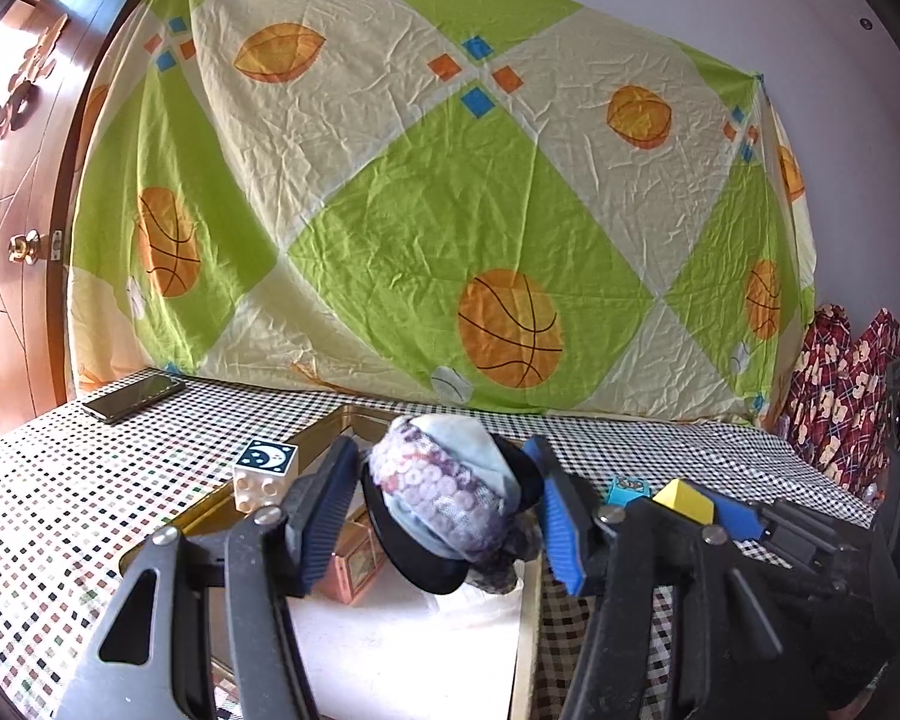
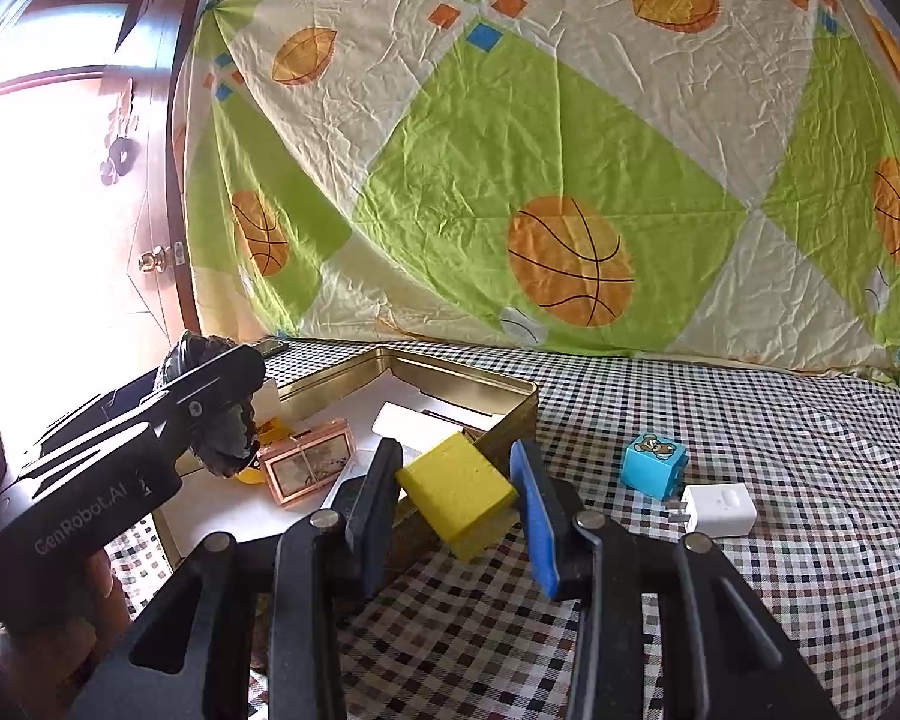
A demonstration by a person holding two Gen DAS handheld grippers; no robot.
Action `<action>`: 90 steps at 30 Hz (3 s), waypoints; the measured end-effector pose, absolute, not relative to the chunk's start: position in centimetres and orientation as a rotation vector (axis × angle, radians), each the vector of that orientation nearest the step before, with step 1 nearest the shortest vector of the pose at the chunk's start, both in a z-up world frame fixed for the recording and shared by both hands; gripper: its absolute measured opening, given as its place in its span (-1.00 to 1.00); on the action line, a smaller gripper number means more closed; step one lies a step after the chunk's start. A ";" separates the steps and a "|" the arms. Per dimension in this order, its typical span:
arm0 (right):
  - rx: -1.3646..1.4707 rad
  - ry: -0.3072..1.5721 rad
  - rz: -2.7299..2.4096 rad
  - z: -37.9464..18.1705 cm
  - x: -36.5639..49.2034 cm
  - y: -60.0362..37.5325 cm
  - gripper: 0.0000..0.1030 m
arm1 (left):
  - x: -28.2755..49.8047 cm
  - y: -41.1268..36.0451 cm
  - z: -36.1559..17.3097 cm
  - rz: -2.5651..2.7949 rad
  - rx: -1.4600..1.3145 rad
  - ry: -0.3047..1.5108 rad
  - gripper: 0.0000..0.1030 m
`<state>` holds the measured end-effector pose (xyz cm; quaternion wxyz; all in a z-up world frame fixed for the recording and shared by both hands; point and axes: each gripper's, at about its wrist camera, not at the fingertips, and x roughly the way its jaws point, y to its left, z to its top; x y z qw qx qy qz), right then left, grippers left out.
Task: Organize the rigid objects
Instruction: 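Release the grey ball into the tin with the left tool while the right tool drops the yellow cube, then move both tools back toward the blue cube and white plug on the table, then grasp the white charger plug with the right tool while the left tool approaches the blue cube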
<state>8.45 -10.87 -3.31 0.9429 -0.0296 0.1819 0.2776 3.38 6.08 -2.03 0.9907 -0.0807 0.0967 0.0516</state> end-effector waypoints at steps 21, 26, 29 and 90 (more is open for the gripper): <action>-0.169 0.439 0.696 -4.2 10.1 -2.8 -0.22 | 5.9 12.7 -3.5 0.260 -0.170 0.378 0.11; -0.192 0.486 0.731 -4.6 10.8 -1.5 -0.18 | 6.3 13.0 -3.6 0.275 -0.163 0.401 0.16; -0.194 0.488 0.719 -4.7 10.7 -1.4 0.17 | 6.2 13.1 -3.6 0.296 -0.164 0.397 0.61; 0.023 0.855 0.202 -8.7 26.3 -25.3 -0.04 | 25.9 -8.9 -6.9 -0.012 0.017 0.749 0.95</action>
